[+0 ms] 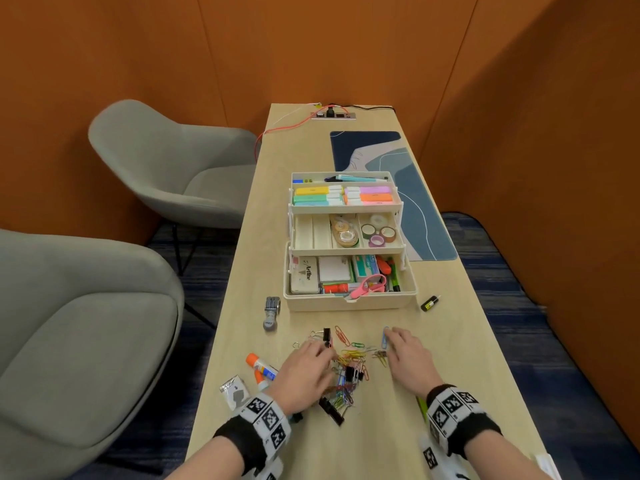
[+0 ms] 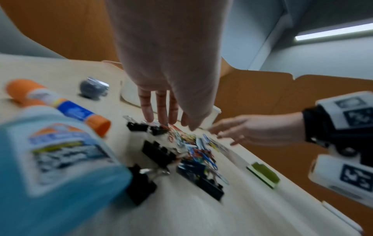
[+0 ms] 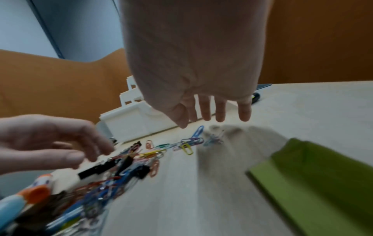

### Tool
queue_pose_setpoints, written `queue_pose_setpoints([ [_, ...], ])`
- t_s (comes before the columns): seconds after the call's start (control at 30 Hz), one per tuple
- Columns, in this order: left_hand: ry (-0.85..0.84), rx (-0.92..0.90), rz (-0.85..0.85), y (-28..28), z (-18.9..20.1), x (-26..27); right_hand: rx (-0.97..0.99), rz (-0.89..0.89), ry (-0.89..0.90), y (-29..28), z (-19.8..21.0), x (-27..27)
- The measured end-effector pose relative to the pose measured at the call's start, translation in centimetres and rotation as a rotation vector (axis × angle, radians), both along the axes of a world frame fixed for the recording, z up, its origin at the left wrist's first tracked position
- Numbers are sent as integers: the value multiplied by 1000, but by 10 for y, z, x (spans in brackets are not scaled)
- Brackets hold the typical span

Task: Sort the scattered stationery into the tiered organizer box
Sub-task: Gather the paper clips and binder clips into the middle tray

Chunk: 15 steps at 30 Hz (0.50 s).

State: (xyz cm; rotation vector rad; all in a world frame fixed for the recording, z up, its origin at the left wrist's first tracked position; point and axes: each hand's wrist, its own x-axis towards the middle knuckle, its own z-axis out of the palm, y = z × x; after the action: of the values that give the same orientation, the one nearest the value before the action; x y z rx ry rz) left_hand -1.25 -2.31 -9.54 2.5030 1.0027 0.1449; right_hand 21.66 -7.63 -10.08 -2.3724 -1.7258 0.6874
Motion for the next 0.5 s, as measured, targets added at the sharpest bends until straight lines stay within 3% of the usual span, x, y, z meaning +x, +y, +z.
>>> queue_pose_setpoints([
  [0.23,174,19,-179,-8,-2,36,176,33,51,-7,5,-26],
  [0.37,127,-47,-79,-3,-2,43,165,-2,93,-13,2,-22],
  [0.5,-41,-197,66,5,-3,36,171,8,110,-20,1,-20],
])
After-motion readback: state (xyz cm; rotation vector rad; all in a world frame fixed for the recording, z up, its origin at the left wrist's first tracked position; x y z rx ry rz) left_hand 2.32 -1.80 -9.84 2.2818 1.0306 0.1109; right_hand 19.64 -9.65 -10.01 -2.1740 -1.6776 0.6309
